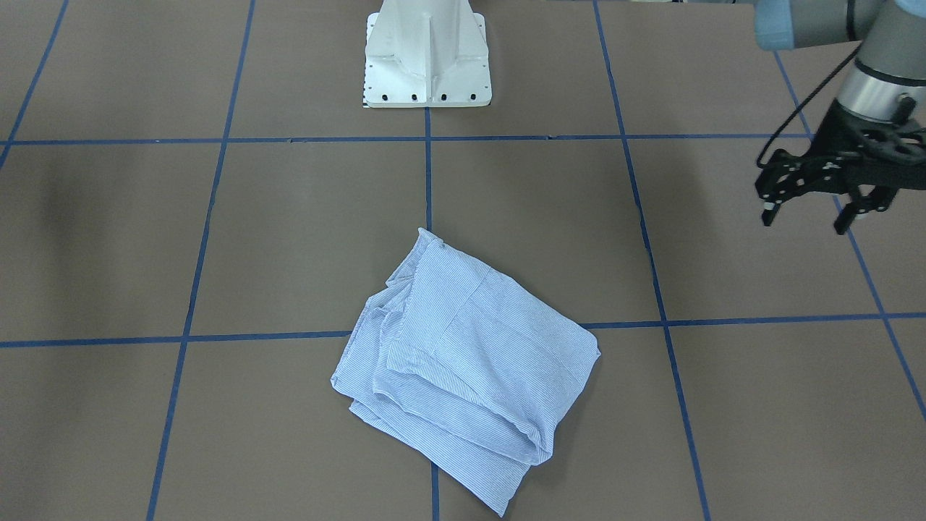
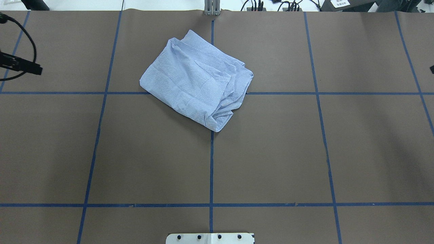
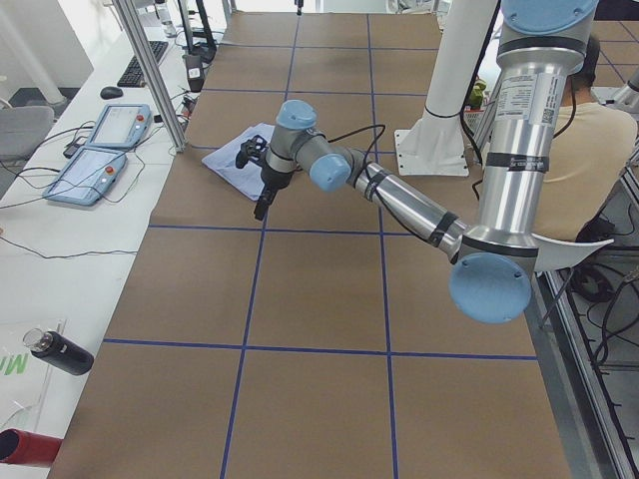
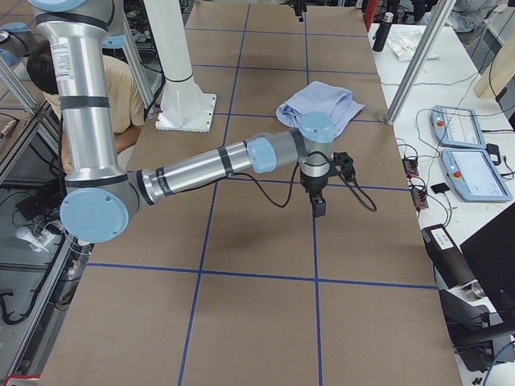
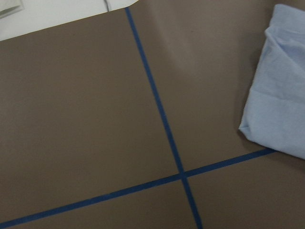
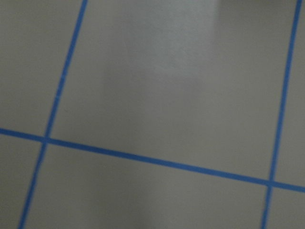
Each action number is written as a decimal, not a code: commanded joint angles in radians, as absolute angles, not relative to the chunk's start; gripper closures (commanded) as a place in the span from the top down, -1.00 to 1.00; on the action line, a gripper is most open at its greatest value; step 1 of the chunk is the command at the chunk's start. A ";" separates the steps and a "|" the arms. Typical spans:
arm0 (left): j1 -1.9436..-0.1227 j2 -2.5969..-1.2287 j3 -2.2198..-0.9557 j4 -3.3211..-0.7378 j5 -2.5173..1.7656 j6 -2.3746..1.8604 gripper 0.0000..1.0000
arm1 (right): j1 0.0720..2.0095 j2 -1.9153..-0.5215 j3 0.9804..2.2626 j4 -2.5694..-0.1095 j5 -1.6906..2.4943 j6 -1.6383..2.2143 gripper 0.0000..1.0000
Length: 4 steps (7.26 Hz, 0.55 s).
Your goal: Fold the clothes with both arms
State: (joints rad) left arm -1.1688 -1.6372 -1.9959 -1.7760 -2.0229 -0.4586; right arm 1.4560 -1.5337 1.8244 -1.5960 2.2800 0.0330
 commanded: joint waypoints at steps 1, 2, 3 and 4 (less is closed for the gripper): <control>-1.488 -1.533 -1.897 -1.778 -2.258 0.001 1.00 | 1.584 -1.662 1.813 -1.594 2.287 -0.118 1.00; -1.596 -1.504 -1.812 -1.764 -2.337 0.231 1.00 | 1.586 -1.708 1.815 -1.592 2.286 -0.111 1.00; -1.623 -1.467 -1.784 -1.760 -2.353 0.241 1.00 | 1.585 -1.715 1.798 -1.594 2.287 -0.101 1.00; -1.647 -1.441 -1.767 -1.761 -2.353 0.238 1.00 | 1.585 -1.712 1.783 -1.594 2.283 -0.103 1.00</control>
